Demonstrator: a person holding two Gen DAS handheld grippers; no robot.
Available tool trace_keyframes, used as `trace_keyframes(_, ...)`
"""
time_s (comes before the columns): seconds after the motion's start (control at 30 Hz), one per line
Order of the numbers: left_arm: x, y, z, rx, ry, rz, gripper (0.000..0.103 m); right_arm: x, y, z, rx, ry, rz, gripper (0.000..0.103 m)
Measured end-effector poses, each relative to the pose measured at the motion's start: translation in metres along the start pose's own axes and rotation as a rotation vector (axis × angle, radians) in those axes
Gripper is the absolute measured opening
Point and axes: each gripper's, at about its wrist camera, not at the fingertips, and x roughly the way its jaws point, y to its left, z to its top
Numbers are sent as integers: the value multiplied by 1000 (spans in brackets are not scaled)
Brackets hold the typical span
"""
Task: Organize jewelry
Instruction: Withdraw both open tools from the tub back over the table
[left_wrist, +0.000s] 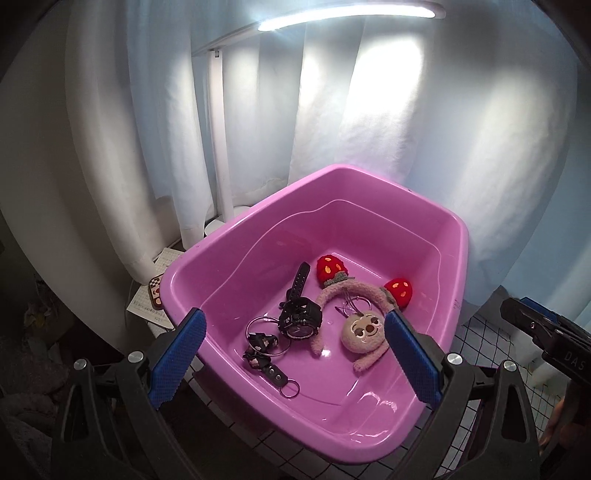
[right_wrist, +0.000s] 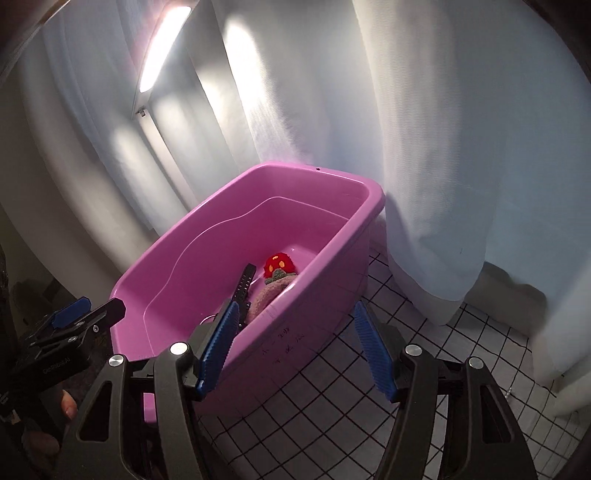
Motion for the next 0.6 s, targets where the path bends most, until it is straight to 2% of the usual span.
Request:
trace_keyframes(0.13, -29, -30, -35, -39, 2, -15, 96, -54, -59, -34, -4, -5, -98, 63)
trace_keyframes(0.3, -58, -81, -99, -90, 44, 15, 97, -99, -135, -78, -16, 18, -109, 63)
trace_keyframes(0.47, -79, -128, -160, -95, 65, 80, 97, -114, -186, -111, -65, 70, -95, 63)
trace_keyframes(0.6, -83, -155, -196, -101, 106, 89, 97, -111, -203, -129, -78, 115, -77, 63)
